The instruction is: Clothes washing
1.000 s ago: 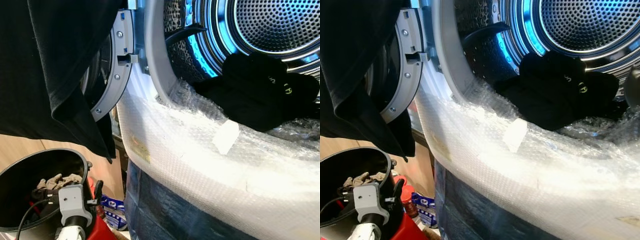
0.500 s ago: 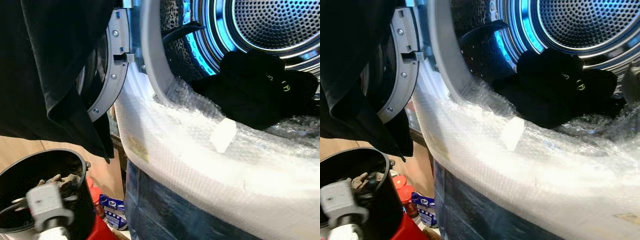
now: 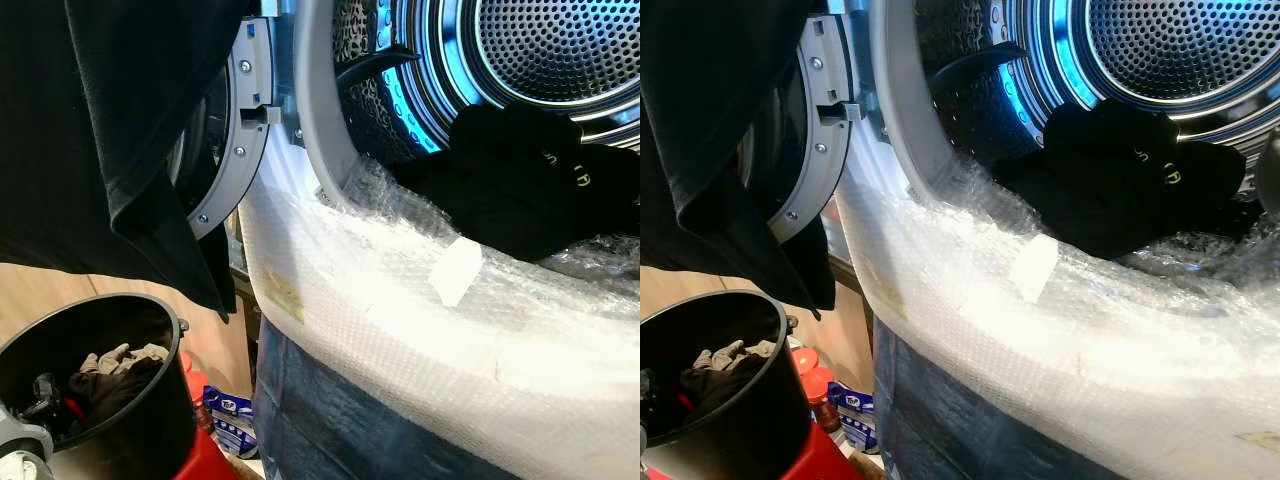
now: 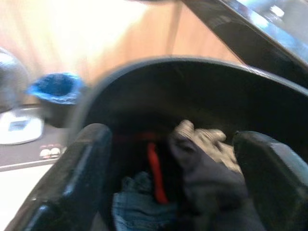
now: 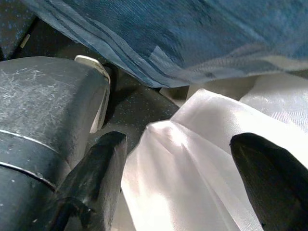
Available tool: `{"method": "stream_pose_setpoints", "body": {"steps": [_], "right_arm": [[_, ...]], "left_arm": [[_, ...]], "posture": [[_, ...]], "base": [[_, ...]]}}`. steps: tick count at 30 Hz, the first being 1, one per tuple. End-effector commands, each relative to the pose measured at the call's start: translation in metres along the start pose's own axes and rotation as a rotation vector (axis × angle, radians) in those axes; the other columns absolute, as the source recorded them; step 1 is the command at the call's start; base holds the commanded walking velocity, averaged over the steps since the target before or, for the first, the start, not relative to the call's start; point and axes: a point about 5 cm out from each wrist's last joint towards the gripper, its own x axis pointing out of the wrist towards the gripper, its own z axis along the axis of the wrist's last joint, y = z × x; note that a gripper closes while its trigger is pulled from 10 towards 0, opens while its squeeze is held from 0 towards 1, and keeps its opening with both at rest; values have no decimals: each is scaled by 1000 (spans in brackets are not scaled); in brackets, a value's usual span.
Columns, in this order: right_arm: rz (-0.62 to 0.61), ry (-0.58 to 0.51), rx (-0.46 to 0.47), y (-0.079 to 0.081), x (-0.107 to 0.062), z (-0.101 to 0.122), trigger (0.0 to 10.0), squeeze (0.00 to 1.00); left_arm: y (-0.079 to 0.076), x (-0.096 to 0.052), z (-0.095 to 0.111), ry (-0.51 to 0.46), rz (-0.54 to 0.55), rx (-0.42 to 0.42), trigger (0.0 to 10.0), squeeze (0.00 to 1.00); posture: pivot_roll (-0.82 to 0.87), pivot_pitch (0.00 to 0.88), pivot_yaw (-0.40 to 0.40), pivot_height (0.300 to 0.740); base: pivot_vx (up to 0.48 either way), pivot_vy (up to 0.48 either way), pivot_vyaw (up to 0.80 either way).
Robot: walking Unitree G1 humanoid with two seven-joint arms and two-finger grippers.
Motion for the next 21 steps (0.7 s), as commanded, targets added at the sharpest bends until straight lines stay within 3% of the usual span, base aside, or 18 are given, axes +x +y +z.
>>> {"method": "stream_pose_setpoints", "body": {"steps": [1, 2, 4, 7, 10, 12, 21], "right_arm": [[5, -9, -21, 1, 0, 3, 10000, 0], [4, -13, -29, 1, 0, 4, 10000, 0], [4, -17, -29, 0, 0, 5, 10000, 0], [6, -20, -26, 0, 0, 7, 10000, 0], [11, -27, -48, -1, 0, 10, 10000, 0], [13, -31, -65, -1, 0, 12, 10000, 0], [22, -37, -112, 0, 0, 15, 10000, 0]], "left_arm": [[-11, 5, 6, -22, -102, 94, 10000, 1000], [-17, 9, 11, -51, -159, 194, 10000, 1000], [-25, 13, 18, -87, -207, 258, 10000, 1000], [-29, 18, 23, -92, -202, 199, 10000, 1000], [-33, 26, 21, -58, -225, 244, 10000, 1000], [-32, 31, 16, -21, -212, 231, 10000, 1000], [-20, 41, -7, 98, -41, 77, 10000, 1000]], "posture": [[44, 11, -50, 740], [42, 13, -53, 740], [41, 11, -55, 740], [39, 10, -58, 740], [33, 5, -60, 740], [30, 0, -62, 740], [21, 0, -66, 740]], "base": [[0, 0, 0], [0, 0, 0], [0, 0, 0], [0, 0, 0], [0, 0, 0], [0, 0, 0], [0, 0, 0]]}}
